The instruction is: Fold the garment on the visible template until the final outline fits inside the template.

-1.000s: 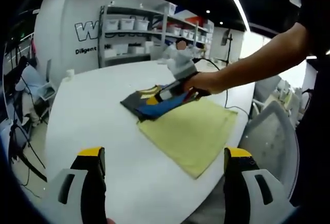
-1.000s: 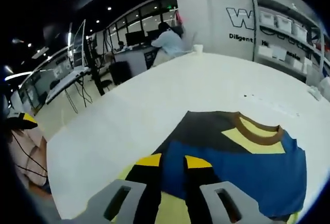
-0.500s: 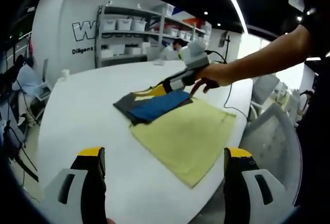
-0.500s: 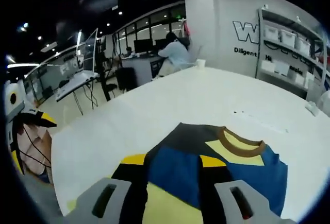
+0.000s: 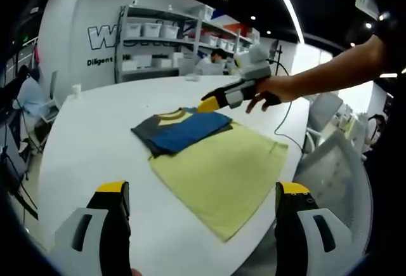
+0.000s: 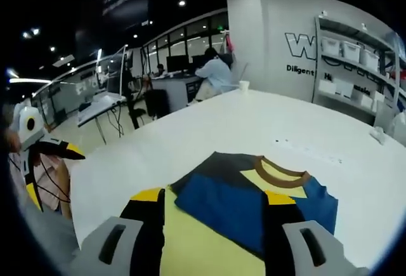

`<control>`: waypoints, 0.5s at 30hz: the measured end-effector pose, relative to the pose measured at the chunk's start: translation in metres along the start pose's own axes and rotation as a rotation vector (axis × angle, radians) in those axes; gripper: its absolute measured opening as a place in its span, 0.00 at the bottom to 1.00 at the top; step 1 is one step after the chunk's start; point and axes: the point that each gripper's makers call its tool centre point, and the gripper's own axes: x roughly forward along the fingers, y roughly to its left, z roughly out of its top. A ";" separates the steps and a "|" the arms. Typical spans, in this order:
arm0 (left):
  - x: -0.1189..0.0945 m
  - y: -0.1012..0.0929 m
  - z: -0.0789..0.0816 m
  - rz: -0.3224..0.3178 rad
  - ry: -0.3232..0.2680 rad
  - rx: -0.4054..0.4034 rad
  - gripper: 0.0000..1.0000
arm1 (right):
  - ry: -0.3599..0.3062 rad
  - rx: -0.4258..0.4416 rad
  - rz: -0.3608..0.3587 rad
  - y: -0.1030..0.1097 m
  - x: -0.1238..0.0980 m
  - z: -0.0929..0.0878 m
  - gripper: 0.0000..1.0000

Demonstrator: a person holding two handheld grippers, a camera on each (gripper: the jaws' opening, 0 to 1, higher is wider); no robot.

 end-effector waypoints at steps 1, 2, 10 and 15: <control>0.001 -0.001 0.000 -0.002 0.000 0.001 0.92 | -0.001 -0.001 0.000 -0.001 -0.003 -0.001 0.63; 0.003 -0.004 -0.001 -0.005 0.002 0.004 0.92 | 0.000 -0.003 0.000 -0.002 -0.006 -0.002 0.64; 0.015 -0.012 -0.006 -0.019 0.016 0.007 0.92 | -0.006 0.001 -0.019 -0.015 -0.036 -0.010 0.73; 0.022 -0.017 -0.006 -0.030 0.029 0.020 0.92 | 0.005 -0.022 -0.022 -0.021 -0.056 -0.020 0.78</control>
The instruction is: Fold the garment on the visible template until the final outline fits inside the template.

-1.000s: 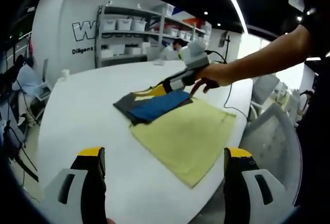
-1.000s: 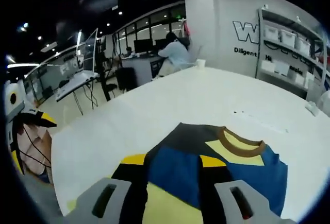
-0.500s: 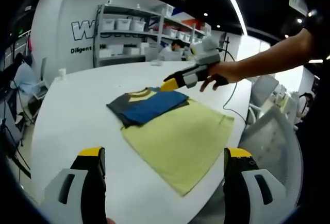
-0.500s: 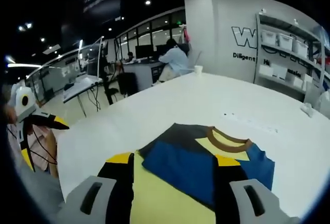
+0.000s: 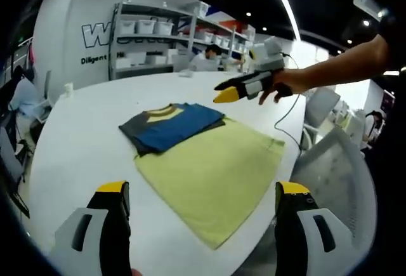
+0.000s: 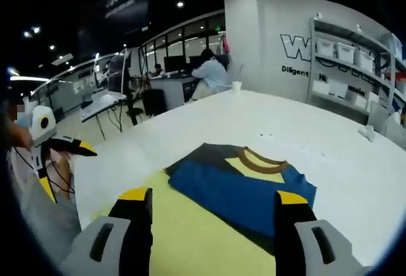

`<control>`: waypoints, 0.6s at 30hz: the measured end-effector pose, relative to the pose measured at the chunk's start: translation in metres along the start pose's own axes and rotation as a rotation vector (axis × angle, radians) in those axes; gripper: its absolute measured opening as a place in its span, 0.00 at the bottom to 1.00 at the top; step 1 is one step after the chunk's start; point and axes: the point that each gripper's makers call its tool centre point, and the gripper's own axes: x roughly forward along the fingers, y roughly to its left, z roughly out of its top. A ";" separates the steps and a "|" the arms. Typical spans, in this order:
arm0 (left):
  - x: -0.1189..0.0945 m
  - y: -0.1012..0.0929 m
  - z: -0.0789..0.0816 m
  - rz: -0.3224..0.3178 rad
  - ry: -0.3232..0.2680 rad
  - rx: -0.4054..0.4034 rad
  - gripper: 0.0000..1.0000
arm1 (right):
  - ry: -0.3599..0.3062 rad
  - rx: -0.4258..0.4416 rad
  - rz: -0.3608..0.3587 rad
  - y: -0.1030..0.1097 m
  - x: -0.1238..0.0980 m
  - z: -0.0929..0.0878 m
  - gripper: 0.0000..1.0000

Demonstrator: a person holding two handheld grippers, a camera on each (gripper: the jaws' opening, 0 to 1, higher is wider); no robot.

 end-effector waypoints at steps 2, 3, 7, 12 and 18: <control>0.002 -0.001 0.000 0.000 0.006 0.004 0.92 | 0.010 -0.018 0.002 -0.002 -0.007 -0.006 0.80; 0.004 -0.001 -0.001 -0.001 0.008 0.005 0.92 | 0.017 -0.028 0.002 -0.004 -0.011 -0.009 0.81; 0.009 -0.001 -0.003 -0.007 0.022 0.013 0.92 | 0.024 -0.033 -0.001 -0.008 -0.021 -0.017 0.84; 0.019 0.001 -0.009 -0.013 0.054 0.027 0.92 | 0.036 -0.036 -0.004 -0.013 -0.040 -0.034 0.86; 0.028 -0.002 -0.008 -0.027 0.066 0.046 0.91 | 0.070 -0.054 0.009 -0.014 -0.055 -0.057 0.88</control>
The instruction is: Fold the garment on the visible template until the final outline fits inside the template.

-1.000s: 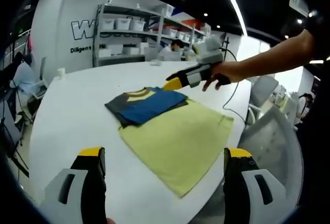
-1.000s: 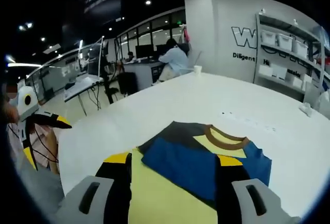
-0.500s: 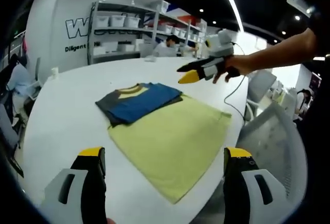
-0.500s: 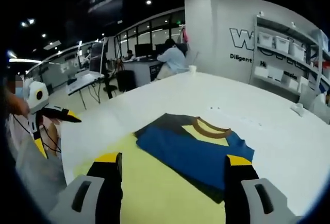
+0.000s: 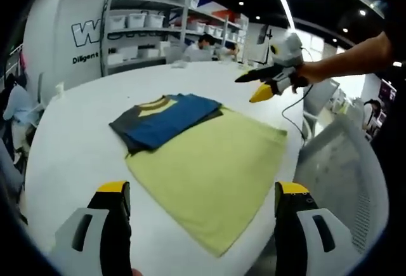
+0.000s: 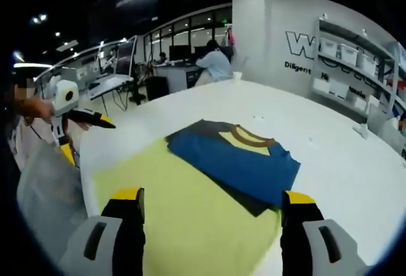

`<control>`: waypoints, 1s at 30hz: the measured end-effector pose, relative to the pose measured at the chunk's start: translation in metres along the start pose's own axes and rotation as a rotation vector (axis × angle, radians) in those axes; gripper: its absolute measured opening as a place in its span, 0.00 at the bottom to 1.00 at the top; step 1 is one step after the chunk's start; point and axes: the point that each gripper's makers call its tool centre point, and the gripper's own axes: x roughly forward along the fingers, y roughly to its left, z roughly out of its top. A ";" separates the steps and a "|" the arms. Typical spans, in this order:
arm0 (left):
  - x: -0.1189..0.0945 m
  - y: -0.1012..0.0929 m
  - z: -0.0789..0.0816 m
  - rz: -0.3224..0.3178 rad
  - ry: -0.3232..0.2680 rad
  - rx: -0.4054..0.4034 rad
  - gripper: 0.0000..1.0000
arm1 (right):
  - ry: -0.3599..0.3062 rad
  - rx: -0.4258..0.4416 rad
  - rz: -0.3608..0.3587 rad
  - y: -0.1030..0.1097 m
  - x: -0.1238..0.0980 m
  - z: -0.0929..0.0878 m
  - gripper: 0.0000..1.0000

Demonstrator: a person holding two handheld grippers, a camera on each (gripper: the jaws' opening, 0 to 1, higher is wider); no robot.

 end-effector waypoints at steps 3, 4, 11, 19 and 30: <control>0.004 -0.001 -0.003 -0.007 0.016 0.017 0.91 | 0.022 -0.013 0.012 0.003 -0.005 -0.014 0.89; 0.004 -0.001 -0.003 -0.007 0.018 0.020 0.91 | 0.029 -0.015 0.016 0.004 -0.006 -0.018 0.89; 0.009 -0.002 -0.023 -0.033 0.069 0.046 0.90 | 0.069 -0.004 0.037 0.013 -0.009 -0.045 0.89; 0.008 -0.007 -0.047 -0.056 0.124 0.116 0.81 | 0.120 -0.016 0.068 0.030 -0.019 -0.082 0.88; 0.008 -0.016 -0.064 -0.096 0.179 0.146 0.75 | 0.199 -0.099 0.100 0.035 -0.044 -0.122 0.72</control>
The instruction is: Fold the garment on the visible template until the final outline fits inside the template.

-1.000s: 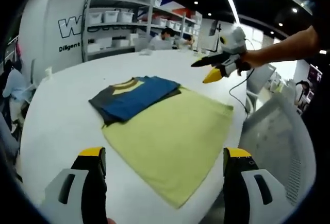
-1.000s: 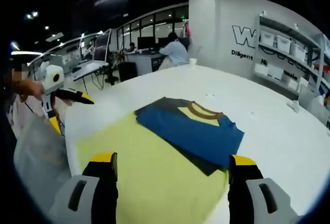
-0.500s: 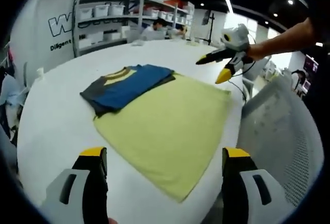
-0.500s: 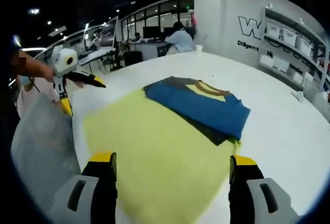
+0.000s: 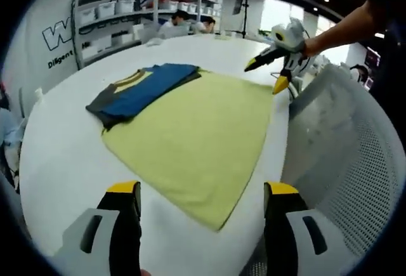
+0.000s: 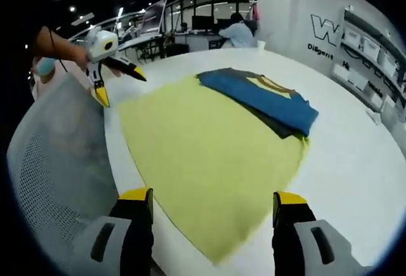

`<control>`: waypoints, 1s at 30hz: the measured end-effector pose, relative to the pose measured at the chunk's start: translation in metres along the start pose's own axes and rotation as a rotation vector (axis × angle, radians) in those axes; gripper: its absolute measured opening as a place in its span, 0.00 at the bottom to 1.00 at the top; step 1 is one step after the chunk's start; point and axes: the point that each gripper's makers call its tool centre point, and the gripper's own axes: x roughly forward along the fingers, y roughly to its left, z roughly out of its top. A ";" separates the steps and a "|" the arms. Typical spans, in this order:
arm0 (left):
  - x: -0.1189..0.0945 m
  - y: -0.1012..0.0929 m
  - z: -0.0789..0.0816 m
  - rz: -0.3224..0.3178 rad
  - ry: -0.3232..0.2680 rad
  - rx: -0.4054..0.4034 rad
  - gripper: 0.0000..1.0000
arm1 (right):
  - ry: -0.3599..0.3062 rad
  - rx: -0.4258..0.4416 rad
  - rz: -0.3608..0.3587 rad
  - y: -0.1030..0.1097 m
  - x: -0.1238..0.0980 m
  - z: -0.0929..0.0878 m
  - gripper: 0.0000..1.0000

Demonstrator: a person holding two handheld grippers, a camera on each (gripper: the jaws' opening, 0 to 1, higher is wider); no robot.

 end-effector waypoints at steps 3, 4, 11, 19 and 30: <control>0.003 -0.004 -0.003 -0.012 0.011 0.008 0.72 | 0.019 -0.021 0.003 0.001 -0.005 -0.010 0.66; 0.003 -0.006 -0.004 -0.019 0.020 0.018 0.71 | 0.023 -0.031 0.005 0.001 -0.007 -0.013 0.64; 0.006 -0.014 -0.012 -0.050 0.074 0.068 0.64 | 0.074 -0.062 0.037 0.006 -0.011 -0.032 0.55; 0.005 -0.013 -0.022 -0.066 0.133 0.095 0.37 | 0.098 -0.120 0.030 0.004 -0.015 -0.042 0.40; 0.005 -0.015 -0.036 -0.070 0.188 0.158 0.21 | 0.140 -0.190 0.053 0.008 -0.014 -0.053 0.23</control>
